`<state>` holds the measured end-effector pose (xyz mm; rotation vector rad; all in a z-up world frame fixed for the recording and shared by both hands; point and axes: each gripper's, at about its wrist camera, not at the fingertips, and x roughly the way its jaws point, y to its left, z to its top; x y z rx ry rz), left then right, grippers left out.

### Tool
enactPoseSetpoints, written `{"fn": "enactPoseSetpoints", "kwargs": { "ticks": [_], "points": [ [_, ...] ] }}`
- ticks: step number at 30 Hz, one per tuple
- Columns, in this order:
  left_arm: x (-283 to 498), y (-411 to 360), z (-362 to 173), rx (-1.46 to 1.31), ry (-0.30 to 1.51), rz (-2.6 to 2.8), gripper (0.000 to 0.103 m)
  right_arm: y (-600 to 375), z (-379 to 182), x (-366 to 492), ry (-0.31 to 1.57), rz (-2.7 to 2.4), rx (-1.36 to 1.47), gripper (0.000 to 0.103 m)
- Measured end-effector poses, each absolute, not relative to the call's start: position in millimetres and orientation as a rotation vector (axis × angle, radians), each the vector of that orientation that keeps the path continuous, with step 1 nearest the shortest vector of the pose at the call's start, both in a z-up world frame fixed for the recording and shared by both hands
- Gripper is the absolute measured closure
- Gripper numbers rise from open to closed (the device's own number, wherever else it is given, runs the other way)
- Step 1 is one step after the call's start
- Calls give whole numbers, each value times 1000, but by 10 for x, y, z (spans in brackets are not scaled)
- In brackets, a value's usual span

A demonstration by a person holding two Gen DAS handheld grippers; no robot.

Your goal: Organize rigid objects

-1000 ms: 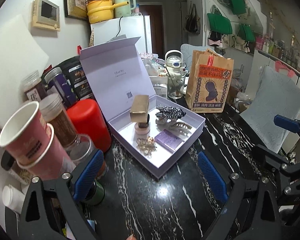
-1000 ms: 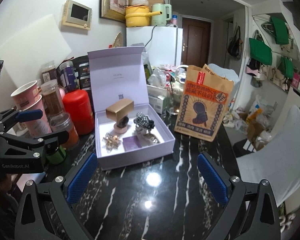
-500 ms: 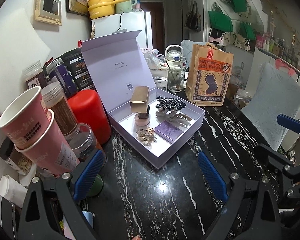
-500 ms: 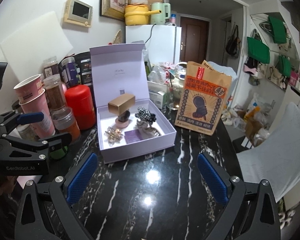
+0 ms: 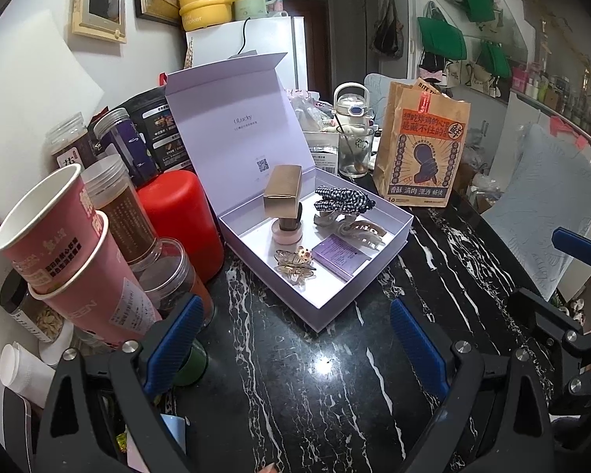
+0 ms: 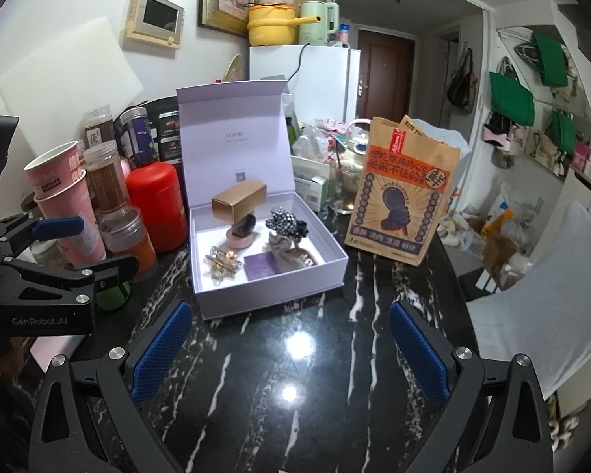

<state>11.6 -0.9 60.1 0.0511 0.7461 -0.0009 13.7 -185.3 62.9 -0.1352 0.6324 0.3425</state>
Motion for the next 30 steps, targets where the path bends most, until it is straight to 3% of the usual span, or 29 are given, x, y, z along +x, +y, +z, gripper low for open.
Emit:
{"fn": "enactPoseSetpoints", "kwargs": {
  "ticks": [30],
  "points": [
    [137, 29, 601, 61, 751, 22, 6, -1852, 572, 222, 657, 350, -134, 2]
  ]
}}
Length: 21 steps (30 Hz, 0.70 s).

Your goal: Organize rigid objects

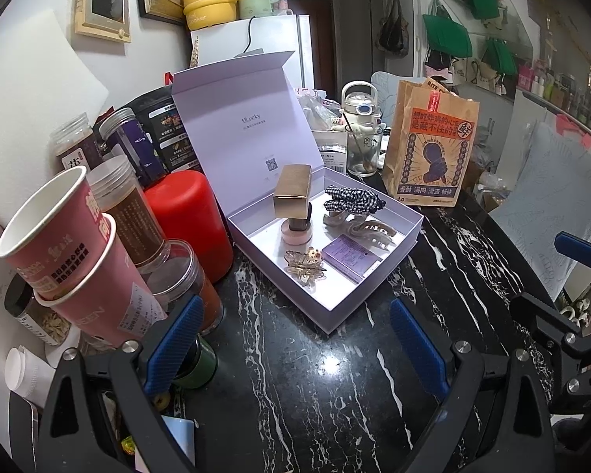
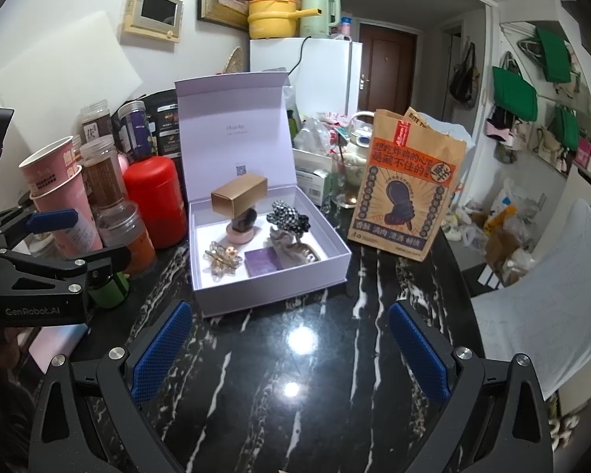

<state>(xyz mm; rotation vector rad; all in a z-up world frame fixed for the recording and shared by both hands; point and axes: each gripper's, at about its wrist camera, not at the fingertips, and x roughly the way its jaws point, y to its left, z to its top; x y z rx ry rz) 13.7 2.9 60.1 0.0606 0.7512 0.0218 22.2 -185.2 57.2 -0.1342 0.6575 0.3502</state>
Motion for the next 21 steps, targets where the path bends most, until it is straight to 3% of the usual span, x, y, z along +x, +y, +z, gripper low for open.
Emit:
{"fn": "enactPoseSetpoints", "kwargs": {
  "ticks": [21],
  "points": [
    [96, -49, 584, 63, 767, -12, 6, -1930, 569, 134, 658, 329, -126, 2]
  ]
}}
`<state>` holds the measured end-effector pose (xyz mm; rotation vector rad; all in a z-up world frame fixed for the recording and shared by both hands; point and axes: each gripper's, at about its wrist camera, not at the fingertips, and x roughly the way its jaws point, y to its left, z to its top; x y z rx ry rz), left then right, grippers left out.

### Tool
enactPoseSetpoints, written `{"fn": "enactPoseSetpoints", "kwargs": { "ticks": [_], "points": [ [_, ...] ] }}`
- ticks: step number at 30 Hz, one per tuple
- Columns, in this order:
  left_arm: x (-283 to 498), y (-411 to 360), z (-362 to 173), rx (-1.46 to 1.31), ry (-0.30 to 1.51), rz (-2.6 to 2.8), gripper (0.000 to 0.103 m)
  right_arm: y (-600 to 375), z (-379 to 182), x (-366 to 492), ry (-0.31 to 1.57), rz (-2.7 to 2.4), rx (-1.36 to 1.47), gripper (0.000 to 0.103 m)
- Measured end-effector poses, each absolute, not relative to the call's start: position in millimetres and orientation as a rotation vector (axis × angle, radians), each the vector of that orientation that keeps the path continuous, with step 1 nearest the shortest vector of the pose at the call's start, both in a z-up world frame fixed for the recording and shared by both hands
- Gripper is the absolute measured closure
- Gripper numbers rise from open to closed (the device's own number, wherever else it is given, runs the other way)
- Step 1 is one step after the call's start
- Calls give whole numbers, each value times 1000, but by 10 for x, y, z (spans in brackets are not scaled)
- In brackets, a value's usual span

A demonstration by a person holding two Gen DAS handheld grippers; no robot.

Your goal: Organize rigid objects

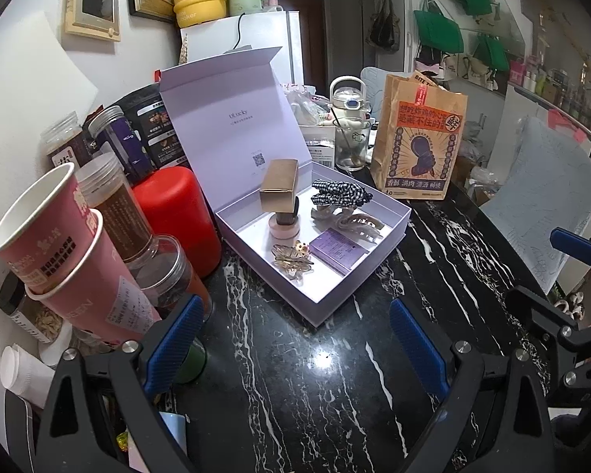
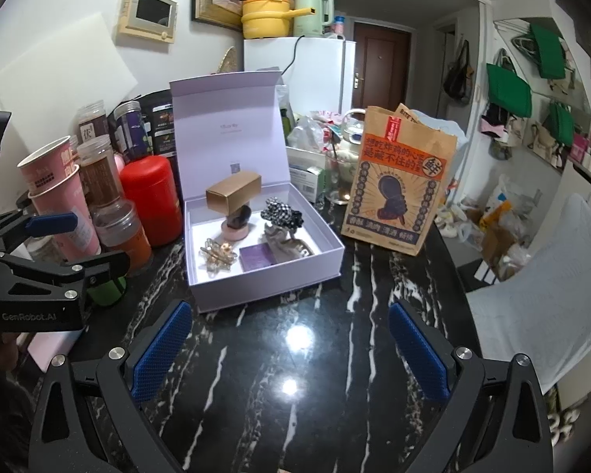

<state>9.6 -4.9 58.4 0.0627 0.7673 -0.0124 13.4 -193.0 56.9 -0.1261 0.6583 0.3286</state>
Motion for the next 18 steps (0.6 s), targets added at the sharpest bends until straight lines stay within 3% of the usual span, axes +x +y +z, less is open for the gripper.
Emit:
{"fn": "enactPoseSetpoints", "kwargs": {
  "ticks": [18],
  "points": [
    [134, -150, 504, 98, 772, -21, 6, -2012, 490, 212, 689, 312, -91, 2]
  ]
}}
